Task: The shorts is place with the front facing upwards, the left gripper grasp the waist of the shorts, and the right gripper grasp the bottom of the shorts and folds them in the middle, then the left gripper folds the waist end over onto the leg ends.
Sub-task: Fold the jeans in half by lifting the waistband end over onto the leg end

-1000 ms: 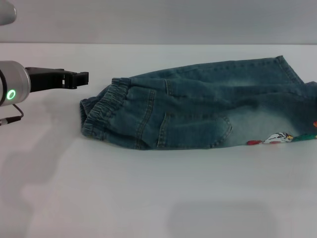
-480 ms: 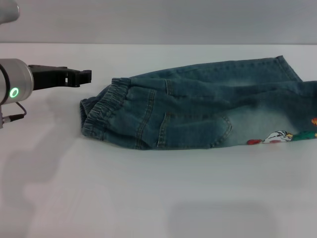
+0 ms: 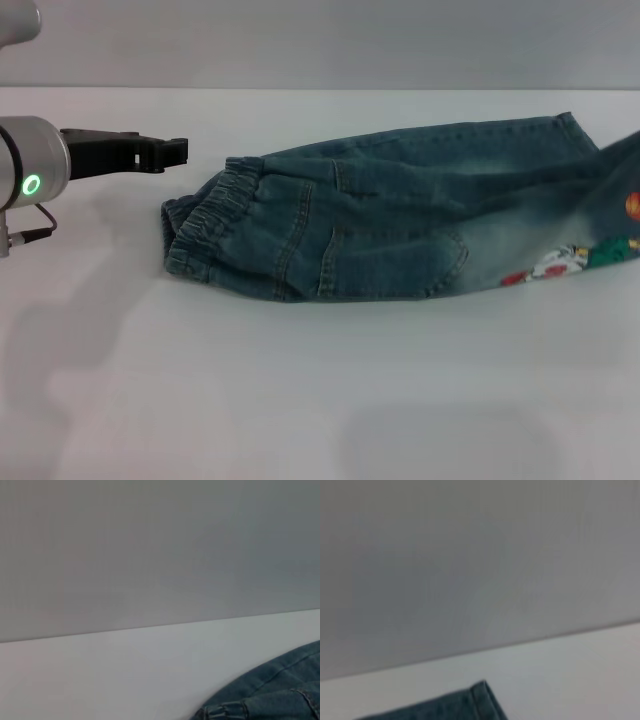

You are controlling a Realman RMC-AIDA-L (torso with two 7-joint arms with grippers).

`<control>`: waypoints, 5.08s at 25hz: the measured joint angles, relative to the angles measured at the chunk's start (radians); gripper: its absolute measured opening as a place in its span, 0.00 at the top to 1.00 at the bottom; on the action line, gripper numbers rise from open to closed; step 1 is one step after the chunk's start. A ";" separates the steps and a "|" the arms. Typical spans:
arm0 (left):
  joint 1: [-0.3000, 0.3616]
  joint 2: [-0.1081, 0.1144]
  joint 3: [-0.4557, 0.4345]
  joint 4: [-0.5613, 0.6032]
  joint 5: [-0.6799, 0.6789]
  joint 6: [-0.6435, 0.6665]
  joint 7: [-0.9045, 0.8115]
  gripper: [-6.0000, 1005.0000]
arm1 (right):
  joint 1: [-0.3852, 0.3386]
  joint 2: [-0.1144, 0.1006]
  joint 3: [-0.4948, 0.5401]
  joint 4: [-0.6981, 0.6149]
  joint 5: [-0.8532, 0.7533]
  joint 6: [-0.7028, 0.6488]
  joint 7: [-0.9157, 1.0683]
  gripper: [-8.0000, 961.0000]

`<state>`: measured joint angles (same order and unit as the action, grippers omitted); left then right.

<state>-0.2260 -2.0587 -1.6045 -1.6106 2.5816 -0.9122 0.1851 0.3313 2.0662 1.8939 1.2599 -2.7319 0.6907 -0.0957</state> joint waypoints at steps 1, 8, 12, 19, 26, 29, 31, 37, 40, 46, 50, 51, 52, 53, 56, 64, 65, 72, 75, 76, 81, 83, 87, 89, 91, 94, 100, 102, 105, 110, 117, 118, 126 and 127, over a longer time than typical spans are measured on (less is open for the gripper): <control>0.000 0.000 0.000 0.000 0.000 0.000 0.000 0.41 | 0.006 0.000 0.011 0.001 0.000 -0.001 -0.006 0.99; 0.001 0.000 -0.001 0.004 -0.008 0.021 -0.001 0.41 | 0.055 -0.006 0.056 -0.019 0.000 -0.034 -0.026 0.98; 0.001 0.000 -0.002 0.007 -0.009 0.034 -0.001 0.41 | 0.099 -0.016 0.080 -0.059 0.000 -0.043 -0.035 0.98; 0.004 0.000 0.001 0.009 -0.009 0.049 -0.003 0.41 | 0.171 -0.045 0.098 -0.164 -0.002 -0.091 -0.036 0.97; 0.007 0.000 0.001 0.007 -0.009 0.057 -0.006 0.41 | 0.215 -0.061 0.124 -0.276 -0.004 -0.209 -0.045 0.97; 0.007 0.000 0.002 0.006 -0.009 0.064 -0.003 0.41 | 0.253 -0.072 0.128 -0.373 0.009 -0.269 -0.099 0.97; 0.005 0.000 0.002 0.007 -0.009 0.066 -0.003 0.41 | 0.272 -0.070 0.124 -0.440 0.013 -0.322 -0.154 0.97; 0.002 0.001 0.002 0.007 -0.009 0.071 -0.001 0.41 | 0.308 -0.047 0.116 -0.530 0.014 -0.417 -0.239 0.86; 0.003 0.002 -0.001 0.009 -0.009 0.073 0.003 0.41 | 0.322 -0.049 0.111 -0.560 0.010 -0.468 -0.244 0.80; 0.000 0.002 -0.005 0.016 -0.009 0.070 0.010 0.41 | 0.309 -0.026 0.008 -0.557 0.015 -0.551 -0.245 0.64; -0.001 0.002 -0.008 0.021 -0.009 0.035 0.008 0.40 | 0.272 0.010 -0.108 -0.567 0.027 -0.651 -0.230 0.41; -0.002 0.002 -0.010 0.021 -0.009 0.019 0.006 0.40 | 0.260 0.013 -0.149 -0.568 0.042 -0.676 -0.219 0.29; -0.003 0.002 -0.013 0.021 -0.010 -0.001 0.004 0.40 | 0.243 0.014 -0.205 -0.568 0.064 -0.704 -0.208 0.29; -0.004 0.002 -0.018 0.020 -0.010 -0.018 0.003 0.40 | 0.227 0.014 -0.244 -0.563 0.085 -0.727 -0.203 0.29; -0.006 0.001 -0.031 0.017 -0.011 -0.066 0.002 0.40 | 0.167 0.014 -0.351 -0.537 0.165 -0.836 -0.198 0.30; -0.035 0.000 -0.033 0.030 -0.020 -0.159 0.001 0.40 | 0.092 0.011 -0.554 -0.511 0.259 -1.017 -0.196 0.57; -0.045 0.000 -0.032 0.037 -0.021 -0.178 0.000 0.40 | 0.093 0.012 -0.555 -0.514 0.260 -1.014 -0.195 0.59; -0.068 -0.003 0.012 0.070 -0.061 -0.228 -0.001 0.40 | 0.090 0.010 -0.566 -0.529 0.262 -1.013 -0.147 0.75; -0.081 -0.003 0.016 0.091 -0.062 -0.245 -0.008 0.40 | 0.089 0.010 -0.567 -0.533 0.262 -1.013 -0.146 0.86; -0.087 -0.003 0.020 0.100 -0.062 -0.249 -0.013 0.40 | 0.089 0.010 -0.567 -0.533 0.262 -1.013 -0.146 0.90; -0.104 -0.003 0.035 0.127 -0.063 -0.242 -0.014 0.40 | 0.093 0.011 -0.568 -0.535 0.262 -1.013 -0.143 0.99; -0.109 -0.003 0.040 0.139 -0.064 -0.233 -0.009 0.40 | 0.095 0.011 -0.569 -0.535 0.262 -1.013 -0.143 0.99; -0.118 -0.003 0.054 0.162 -0.064 -0.212 -0.005 0.39 | 0.096 0.011 -0.570 -0.537 0.262 -1.008 -0.142 0.99; -0.124 -0.003 0.063 0.177 -0.065 -0.194 -0.005 0.39 | 0.095 0.011 -0.570 -0.538 0.262 -1.002 -0.142 0.99; -0.130 -0.003 0.065 0.190 -0.065 -0.186 -0.004 0.39 | 0.092 0.011 -0.573 -0.538 0.262 -1.000 -0.142 0.99; -0.136 -0.003 0.066 0.201 -0.064 -0.179 -0.003 0.39 | 0.089 0.011 -0.579 -0.538 0.262 -0.996 -0.142 0.99; -0.156 -0.003 0.088 0.228 -0.068 -0.170 -0.001 0.39 | 0.083 0.011 -0.579 -0.537 0.262 -0.989 -0.140 0.99; -0.157 -0.003 0.097 0.235 -0.069 -0.162 -0.001 0.39 | 0.082 0.011 -0.579 -0.535 0.262 -0.982 -0.140 0.99; -0.157 -0.003 0.102 0.244 -0.070 -0.150 -0.001 0.39 | 0.083 0.011 -0.579 -0.534 0.262 -0.971 -0.140 0.99; -0.159 -0.003 0.103 0.259 -0.072 -0.135 -0.002 0.39 | 0.083 0.009 -0.579 -0.533 0.262 -0.966 -0.140 0.99; -0.120 0.000 0.098 0.271 -0.125 -0.024 -0.003 0.39 | 0.074 0.008 -0.576 -0.515 0.262 -0.957 -0.141 0.99; -0.111 0.001 0.098 0.272 -0.134 -0.005 -0.002 0.44 | 0.072 0.008 -0.574 -0.511 0.262 -0.954 -0.141 0.99; -0.097 -0.001 0.102 0.303 -0.173 0.036 0.031 0.67 | 0.051 0.005 -0.570 -0.477 0.262 -0.941 -0.141 0.99; -0.109 0.000 0.098 0.316 -0.192 0.018 0.036 0.69 | 0.049 0.005 -0.570 -0.473 0.262 -0.940 -0.141 0.99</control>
<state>-0.3346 -2.0584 -1.5065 -1.2944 2.3891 -0.8943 0.2213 0.3802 2.0709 1.3238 0.7868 -2.4699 -0.2490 -0.2362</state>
